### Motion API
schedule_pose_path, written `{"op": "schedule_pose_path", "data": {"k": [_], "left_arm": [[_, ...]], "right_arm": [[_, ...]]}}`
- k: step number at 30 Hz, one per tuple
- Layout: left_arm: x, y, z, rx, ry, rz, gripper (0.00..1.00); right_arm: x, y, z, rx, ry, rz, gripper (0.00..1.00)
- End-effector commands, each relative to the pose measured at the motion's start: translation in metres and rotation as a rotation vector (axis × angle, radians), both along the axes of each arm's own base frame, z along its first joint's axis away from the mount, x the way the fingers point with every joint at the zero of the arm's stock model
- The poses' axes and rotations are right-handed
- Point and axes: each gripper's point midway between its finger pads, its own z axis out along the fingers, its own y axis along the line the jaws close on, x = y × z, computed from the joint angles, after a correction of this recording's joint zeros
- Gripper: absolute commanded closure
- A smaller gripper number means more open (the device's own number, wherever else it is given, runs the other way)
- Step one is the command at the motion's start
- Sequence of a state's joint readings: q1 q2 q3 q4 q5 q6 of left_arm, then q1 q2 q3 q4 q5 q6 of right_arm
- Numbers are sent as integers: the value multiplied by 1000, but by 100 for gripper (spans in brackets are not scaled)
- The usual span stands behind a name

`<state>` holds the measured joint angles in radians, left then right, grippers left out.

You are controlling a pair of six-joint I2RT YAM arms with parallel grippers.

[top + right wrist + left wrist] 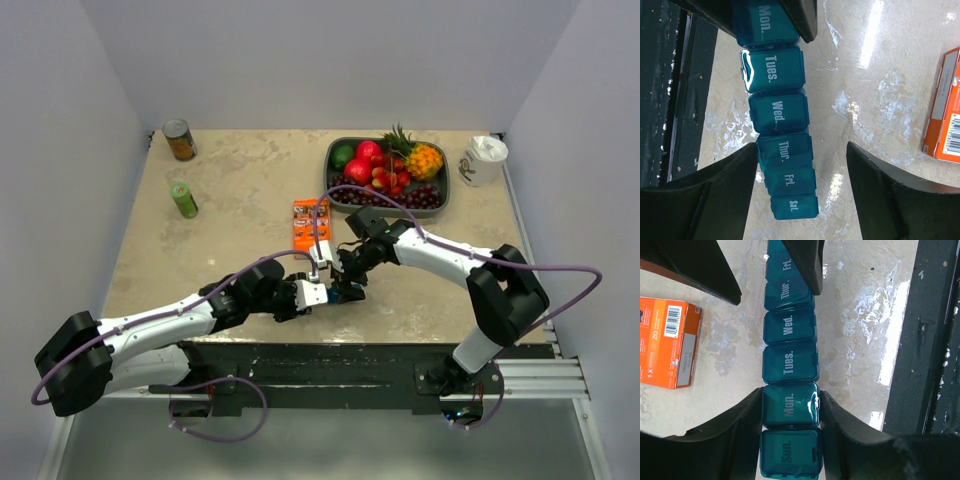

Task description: Sort the pills into containers

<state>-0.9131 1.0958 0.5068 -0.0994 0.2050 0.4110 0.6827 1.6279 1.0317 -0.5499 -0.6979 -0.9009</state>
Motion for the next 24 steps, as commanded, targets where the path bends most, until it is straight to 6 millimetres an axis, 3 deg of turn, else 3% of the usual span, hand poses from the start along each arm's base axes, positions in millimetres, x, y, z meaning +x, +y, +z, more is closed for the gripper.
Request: {"op": "schedule_pose_path", "data": {"k": [1,7,18,24], "left_arm": [[1,-10,12,-40,-12,-18,100],[1,-10,11,-34,-7,-21,100],[-1,-10,9,-31,-2,-26,100],[-1,-9,8,-26,4,-27,100]], "right_arm": [[9,8,8,19,-34,-22,29],[18,5,18,39,-45,-56,33],[51,-3,26,53,-98,-208,43],[49,-3,28,70,-85,-199,42]]}}
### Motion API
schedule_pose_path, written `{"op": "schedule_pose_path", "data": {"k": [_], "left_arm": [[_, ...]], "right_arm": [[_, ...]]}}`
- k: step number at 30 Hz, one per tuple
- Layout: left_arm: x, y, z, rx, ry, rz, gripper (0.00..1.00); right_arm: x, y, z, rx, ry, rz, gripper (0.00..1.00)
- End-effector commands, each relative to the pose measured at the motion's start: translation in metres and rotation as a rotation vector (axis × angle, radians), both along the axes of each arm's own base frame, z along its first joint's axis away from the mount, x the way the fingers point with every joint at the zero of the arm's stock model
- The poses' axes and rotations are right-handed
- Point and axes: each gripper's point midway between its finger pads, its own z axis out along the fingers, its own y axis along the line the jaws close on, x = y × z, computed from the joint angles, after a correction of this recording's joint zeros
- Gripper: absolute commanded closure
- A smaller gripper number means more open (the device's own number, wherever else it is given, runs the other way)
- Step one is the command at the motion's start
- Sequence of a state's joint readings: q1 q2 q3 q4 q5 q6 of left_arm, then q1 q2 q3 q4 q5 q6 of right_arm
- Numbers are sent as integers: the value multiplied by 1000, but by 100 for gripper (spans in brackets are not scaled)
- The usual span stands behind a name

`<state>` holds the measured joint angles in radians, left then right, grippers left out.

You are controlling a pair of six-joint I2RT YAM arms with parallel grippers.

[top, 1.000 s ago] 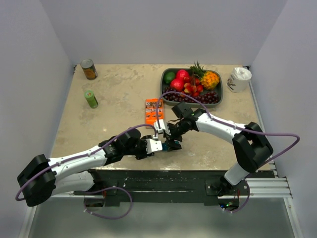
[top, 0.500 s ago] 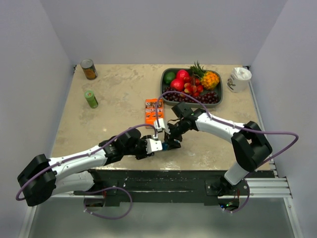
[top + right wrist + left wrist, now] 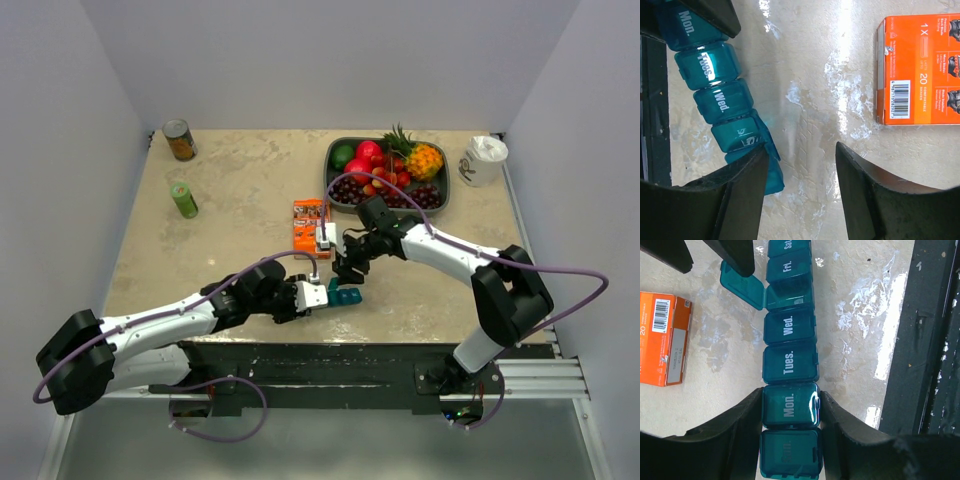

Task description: Sort the pills into containers

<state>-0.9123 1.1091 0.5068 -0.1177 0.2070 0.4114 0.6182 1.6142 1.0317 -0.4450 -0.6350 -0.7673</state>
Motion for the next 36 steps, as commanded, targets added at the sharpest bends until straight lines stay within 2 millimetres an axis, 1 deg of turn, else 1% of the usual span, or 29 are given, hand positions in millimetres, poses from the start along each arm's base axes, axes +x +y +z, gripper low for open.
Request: {"op": "schedule_pose_path", "data": {"k": [1,2,5,7,8,10,13,16,21,23,26,28,31,33,36], "left_arm": [[2,-13,14,-50,-16,-26,100],[1,-12,14,-49,-15,-26,100],[2,-12,14,-49,-16,-25,100],[2,-13,14,-49,-15,-26,100],[2,-13,14,-47,-15,-25,100],[2,-13,15,-50,-17,-25,100],[2,-12,14,-46,-14,-25,100],[2,-12,13,-44,-12,-23,100],[2,-12,13,-43,-13,-24,100],[2,-12,13,-44,-11,-24,100],[1,-12,13,-42,-9,-26,100],[1,-12,13,-42,-9,-26,100],[1,-12,13,-44,-11,-26,100],[1,-12,13,-43,-10,-26,100],[3,-12,13,-41,-13,-19,100]], "right_arm": [[7,4,22,58,-47,4,41],[5,5,24,66,-42,25,39],[-21,1,25,72,1,162,37],[-36,3,28,106,35,237,32],[-44,0,25,105,52,276,31],[-51,-1,23,110,71,306,28],[-60,2,14,85,93,336,28],[-54,6,10,65,73,297,28],[-20,16,11,60,6,107,33],[-12,20,15,71,3,46,37],[3,20,15,62,-24,-29,42],[13,15,11,34,-45,-76,45],[24,12,9,18,-71,-131,48],[29,12,7,13,-78,-156,49],[33,10,-2,-16,-71,-185,50]]}}
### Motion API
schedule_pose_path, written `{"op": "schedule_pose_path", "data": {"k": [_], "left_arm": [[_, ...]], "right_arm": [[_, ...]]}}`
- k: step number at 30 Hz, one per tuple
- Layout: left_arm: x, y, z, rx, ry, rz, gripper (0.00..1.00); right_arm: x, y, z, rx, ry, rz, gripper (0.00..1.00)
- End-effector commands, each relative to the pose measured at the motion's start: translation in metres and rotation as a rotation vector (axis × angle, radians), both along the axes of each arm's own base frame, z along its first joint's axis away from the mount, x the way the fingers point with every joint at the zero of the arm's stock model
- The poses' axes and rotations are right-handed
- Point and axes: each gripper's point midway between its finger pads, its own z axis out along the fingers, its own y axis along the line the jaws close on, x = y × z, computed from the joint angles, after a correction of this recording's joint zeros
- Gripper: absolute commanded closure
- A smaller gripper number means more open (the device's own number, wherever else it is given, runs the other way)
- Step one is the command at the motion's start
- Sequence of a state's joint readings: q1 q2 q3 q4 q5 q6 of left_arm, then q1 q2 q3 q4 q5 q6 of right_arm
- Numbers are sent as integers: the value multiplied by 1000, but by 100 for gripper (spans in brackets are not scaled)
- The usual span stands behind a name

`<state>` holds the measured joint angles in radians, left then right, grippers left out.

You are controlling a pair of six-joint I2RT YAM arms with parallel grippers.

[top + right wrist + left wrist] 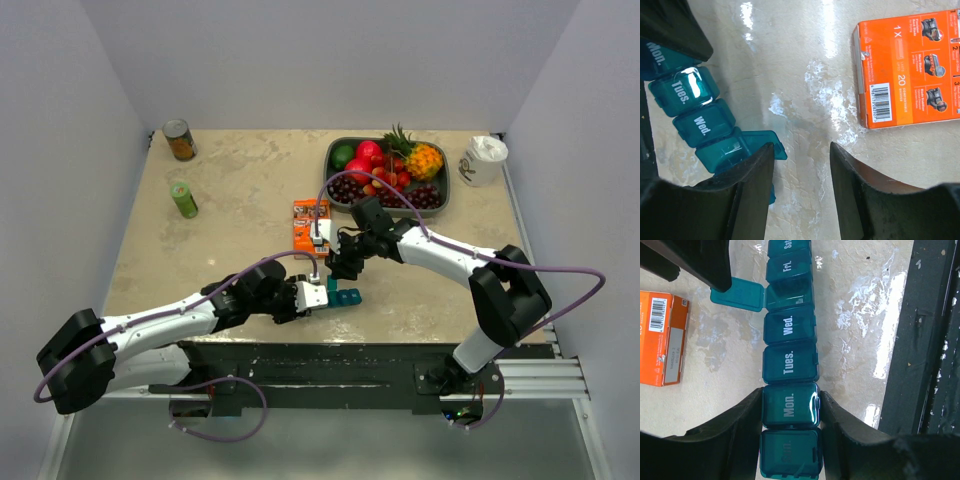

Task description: Sort the pills into containers

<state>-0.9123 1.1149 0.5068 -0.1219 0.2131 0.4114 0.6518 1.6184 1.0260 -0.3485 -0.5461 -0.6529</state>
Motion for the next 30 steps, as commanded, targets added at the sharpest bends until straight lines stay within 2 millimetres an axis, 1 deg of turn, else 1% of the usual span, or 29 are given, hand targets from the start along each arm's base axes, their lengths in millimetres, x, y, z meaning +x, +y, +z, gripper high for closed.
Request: {"op": "schedule_pose_path", "data": {"k": [1,3,5,7,9,10,12,13,15,16,19,23,27,30], "left_arm": [[5,-13,16,-51,-26,-12,100],[6,-13,15,-47,-25,-8,100],[6,-12,15,-45,-25,-7,100],[7,-12,13,-40,-23,-2,100],[8,-12,12,-34,-24,0,100],[8,-12,10,-28,-22,3,100],[11,-10,8,-19,-26,16,100],[13,-10,9,-18,-31,18,100],[17,-9,6,-8,-33,27,100],[19,-9,5,-5,-33,31,100],[28,-7,-2,25,-22,43,100],[41,-11,-16,76,-12,50,100],[53,-19,-23,88,-11,64,99],[55,-20,-30,98,3,72,85]], "right_arm": [[21,0,-3,-13,-37,-94,50],[20,-1,-6,-20,-23,-93,50],[17,1,-3,-8,-11,-82,49],[21,0,2,0,-15,-95,48],[21,-1,7,21,5,-93,45],[27,-6,14,36,-2,-108,43],[28,-12,24,63,6,-112,39],[35,-20,37,89,-14,-131,37],[35,-26,48,118,-15,-129,32],[38,-33,58,135,-34,-144,31],[44,-44,71,160,-60,-170,29],[48,-53,76,176,-65,-192,29],[50,-61,79,189,-62,-205,29],[49,-62,79,194,-59,-206,28]]}}
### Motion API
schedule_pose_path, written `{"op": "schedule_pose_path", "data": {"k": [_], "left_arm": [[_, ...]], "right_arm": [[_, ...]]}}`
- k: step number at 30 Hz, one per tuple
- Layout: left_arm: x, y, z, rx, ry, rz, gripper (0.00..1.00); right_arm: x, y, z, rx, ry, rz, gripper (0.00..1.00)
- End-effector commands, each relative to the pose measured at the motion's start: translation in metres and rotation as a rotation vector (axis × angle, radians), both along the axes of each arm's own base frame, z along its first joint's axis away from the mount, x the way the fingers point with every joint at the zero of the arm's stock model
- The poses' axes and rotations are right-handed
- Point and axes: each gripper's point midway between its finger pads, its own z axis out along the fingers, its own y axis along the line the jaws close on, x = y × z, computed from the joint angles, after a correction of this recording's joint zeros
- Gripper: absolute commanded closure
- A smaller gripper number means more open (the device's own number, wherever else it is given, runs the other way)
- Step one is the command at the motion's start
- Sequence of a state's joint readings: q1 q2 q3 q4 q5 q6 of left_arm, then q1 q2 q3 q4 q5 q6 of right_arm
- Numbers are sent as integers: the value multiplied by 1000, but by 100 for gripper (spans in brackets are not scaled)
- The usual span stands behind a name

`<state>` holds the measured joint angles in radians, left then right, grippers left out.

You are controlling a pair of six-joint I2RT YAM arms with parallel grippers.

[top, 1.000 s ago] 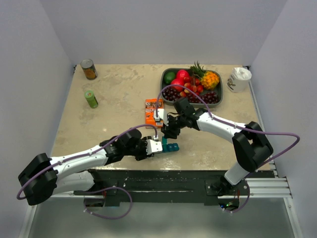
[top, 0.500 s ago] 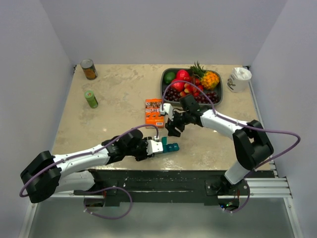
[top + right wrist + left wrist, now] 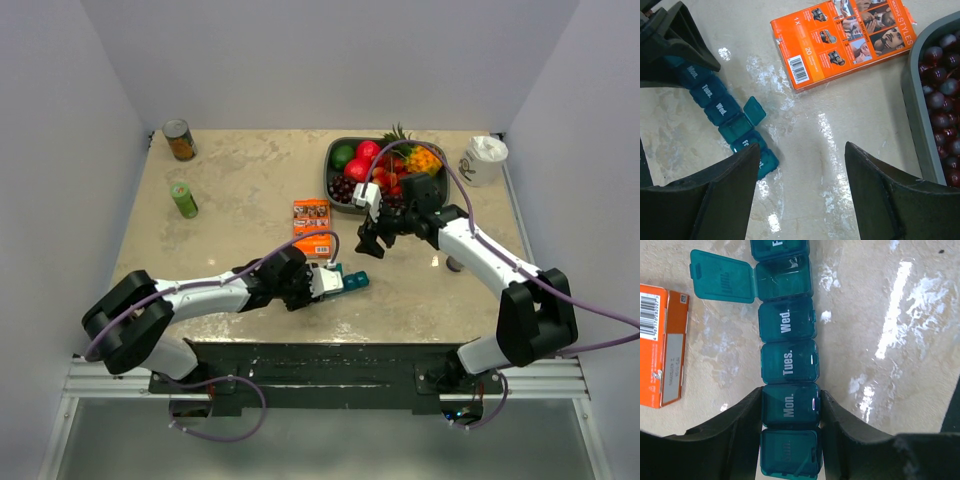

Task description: Sort the pills into containers

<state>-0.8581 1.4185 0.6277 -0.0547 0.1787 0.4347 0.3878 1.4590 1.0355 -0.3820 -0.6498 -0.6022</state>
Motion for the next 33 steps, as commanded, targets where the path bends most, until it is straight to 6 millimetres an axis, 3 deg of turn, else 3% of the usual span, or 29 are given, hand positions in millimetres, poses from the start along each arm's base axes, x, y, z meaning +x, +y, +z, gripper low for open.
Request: {"op": "schedule_pose_path", "data": {"k": [1,3,4,7,19,22,33], "left_arm": [[15,-9,4,-10,-34,9,78],[14,-9,3,-9,-32,10,70],[15,-9,4,-12,-33,13,61],[14,-7,6,-16,-38,18,52],[11,-7,23,-62,-55,23,27],[10,-7,32,-87,-63,27,26],[13,-3,119,-348,-167,112,21]], "right_arm": [[0,3,18,46,-28,25,28],[0,2,17,46,-24,26,28],[-1,2,17,45,-22,26,28],[0,1,16,46,-20,24,28],[1,-2,18,52,-17,20,28],[-1,-3,18,53,-18,21,28],[-2,-8,24,55,-39,12,27]]}}
